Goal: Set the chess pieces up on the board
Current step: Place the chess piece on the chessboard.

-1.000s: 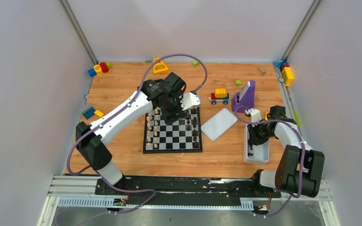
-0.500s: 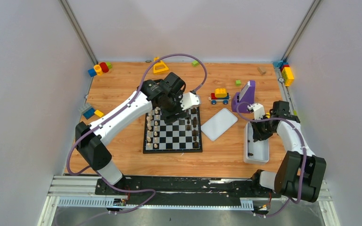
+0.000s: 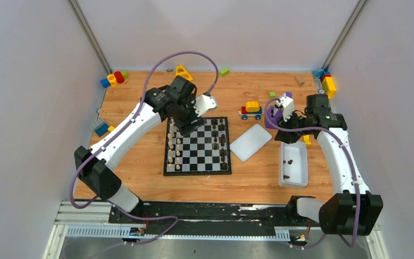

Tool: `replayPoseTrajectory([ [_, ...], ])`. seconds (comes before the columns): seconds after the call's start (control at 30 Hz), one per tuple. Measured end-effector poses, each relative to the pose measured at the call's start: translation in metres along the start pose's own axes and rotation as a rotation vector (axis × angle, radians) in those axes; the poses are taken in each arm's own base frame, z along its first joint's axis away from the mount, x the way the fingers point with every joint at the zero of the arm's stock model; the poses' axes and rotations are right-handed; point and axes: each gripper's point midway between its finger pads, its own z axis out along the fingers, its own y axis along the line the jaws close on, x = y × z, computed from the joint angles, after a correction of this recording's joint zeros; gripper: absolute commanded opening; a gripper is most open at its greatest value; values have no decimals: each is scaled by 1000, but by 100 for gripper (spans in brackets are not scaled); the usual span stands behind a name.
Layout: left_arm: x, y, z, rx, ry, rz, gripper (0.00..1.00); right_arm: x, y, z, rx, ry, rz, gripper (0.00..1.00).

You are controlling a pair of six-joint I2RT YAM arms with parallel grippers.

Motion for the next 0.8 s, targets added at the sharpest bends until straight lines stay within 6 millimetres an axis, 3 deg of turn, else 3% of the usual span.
replayPoseTrajectory([
  [0.17,12,22,-13,-49,-28,-101,79,-38,48,14,-135,-5,-110,7],
  [0.3,22,39,-28,-107,-67,-179,82,-52,81,34,-229,33,-178,7],
  [0.47,37,54,-50,-181,-126,-260,88,-59,115,70,-315,112,-246,7],
  [0.6,48,59,-63,-236,-164,-307,99,-60,138,106,-355,178,-306,7],
  [0.8,54,61,-79,-307,-217,-337,100,-52,168,153,-390,269,-373,7],
])
